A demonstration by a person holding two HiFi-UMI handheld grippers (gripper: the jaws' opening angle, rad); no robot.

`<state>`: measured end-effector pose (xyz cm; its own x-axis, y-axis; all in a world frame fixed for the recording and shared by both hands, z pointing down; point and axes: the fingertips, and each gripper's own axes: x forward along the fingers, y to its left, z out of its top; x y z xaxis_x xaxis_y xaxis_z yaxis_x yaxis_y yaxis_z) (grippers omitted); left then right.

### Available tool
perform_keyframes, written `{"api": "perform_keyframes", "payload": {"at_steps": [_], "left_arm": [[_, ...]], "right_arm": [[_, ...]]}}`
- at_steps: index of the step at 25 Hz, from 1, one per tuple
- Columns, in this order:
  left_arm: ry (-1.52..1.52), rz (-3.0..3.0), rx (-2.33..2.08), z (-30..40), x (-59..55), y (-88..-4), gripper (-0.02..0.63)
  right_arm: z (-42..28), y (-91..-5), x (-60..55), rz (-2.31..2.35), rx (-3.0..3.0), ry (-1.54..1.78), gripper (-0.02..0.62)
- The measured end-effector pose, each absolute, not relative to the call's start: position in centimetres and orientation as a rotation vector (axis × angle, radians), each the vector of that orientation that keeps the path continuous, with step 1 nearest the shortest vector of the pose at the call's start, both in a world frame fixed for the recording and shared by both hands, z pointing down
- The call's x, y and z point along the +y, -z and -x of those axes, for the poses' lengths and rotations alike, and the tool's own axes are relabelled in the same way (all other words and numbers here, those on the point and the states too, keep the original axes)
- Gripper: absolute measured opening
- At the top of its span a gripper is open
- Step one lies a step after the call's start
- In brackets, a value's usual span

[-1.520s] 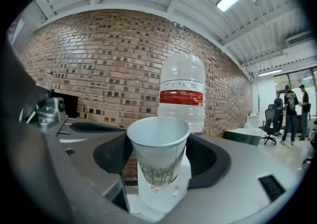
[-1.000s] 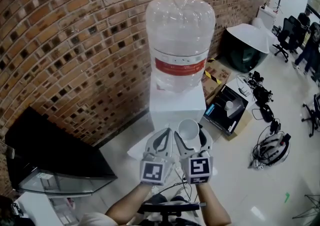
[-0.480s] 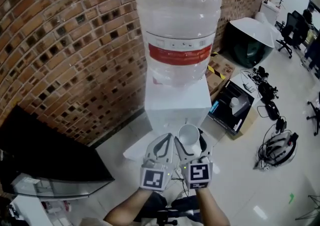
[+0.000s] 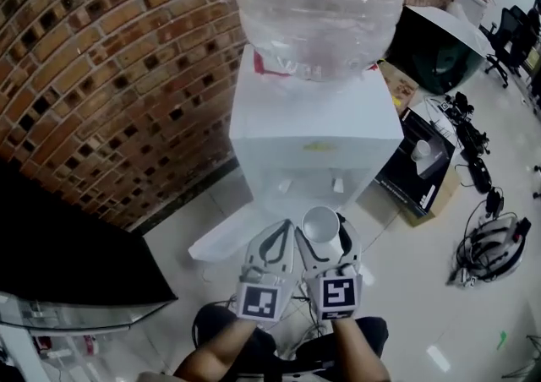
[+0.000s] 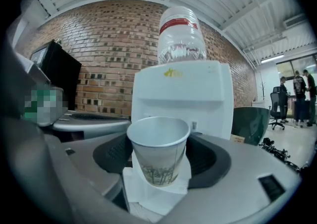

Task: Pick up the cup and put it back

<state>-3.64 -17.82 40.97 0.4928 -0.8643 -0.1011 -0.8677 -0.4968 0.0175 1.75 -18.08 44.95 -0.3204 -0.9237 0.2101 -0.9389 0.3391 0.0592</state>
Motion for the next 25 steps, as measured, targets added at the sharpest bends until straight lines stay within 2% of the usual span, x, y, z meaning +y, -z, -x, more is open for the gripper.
{"api": "perform_keyframes", "payload": {"at_steps": [8, 14, 25], "left_arm": [[-0.123, 2.669, 1.577, 3.8, -19.6, -55.2, 0.000], [-0.134, 2.650, 1.612, 3.8, -20.3, -63.6, 0.000], [-0.129, 2.615, 1.703, 3.5, -24.4, -71.5, 0.000]], "right_arm": [[-1.7, -60.2, -20.0, -1.686, -2.395, -0.128, 0.337], [-1.9, -68.2, -21.2, -1.713, -2.412, -0.137, 0.337], [-2.3, -76.9, -26.3, -1.763, -2.436, -0.150, 0.337]]}}
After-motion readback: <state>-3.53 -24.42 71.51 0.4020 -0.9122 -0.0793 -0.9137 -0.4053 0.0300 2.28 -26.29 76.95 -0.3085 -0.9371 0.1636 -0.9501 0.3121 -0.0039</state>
